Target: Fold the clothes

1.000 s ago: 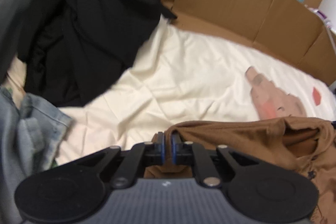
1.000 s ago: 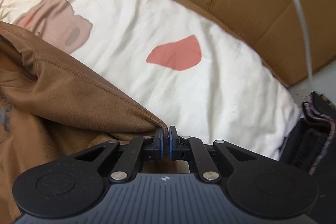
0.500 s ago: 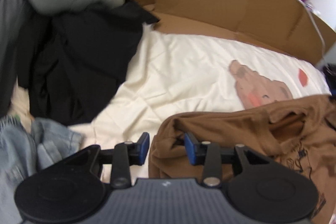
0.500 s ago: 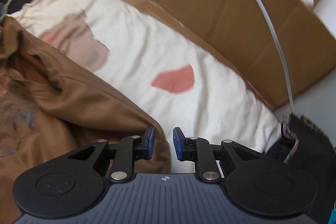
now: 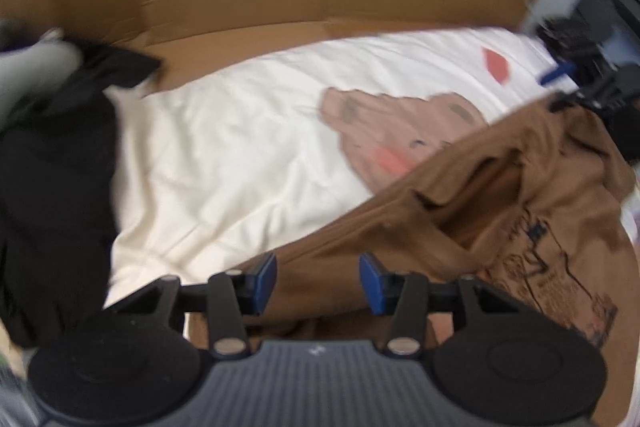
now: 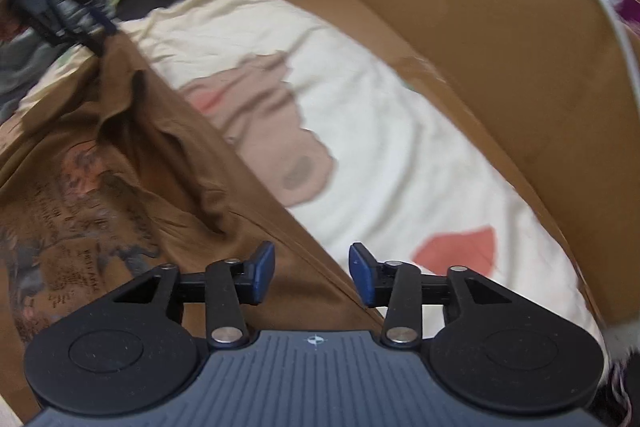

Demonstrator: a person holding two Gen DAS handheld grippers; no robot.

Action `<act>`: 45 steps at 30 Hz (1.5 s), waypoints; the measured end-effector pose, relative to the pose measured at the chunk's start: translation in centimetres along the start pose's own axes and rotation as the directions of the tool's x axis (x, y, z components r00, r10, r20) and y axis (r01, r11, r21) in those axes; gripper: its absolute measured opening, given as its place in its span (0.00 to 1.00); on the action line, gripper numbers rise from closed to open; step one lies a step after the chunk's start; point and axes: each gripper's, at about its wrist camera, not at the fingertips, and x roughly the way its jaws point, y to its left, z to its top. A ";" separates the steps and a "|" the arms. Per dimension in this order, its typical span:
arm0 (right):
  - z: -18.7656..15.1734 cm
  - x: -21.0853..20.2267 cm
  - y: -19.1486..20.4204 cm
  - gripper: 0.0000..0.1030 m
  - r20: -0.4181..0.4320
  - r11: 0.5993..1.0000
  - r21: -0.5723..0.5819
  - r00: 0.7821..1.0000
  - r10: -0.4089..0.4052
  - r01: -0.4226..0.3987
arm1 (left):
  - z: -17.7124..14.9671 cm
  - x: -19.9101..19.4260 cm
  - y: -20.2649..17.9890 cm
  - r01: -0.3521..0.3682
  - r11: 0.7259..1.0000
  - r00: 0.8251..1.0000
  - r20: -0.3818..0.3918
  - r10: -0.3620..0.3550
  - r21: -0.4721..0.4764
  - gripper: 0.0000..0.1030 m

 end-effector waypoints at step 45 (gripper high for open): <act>6.7 5.6 -6.5 0.06 0.055 0.969 0.167 0.983 0.176 -0.183 | 6.8 5.2 4.3 0.081 0.997 0.995 0.064 -0.080 -0.012 0.14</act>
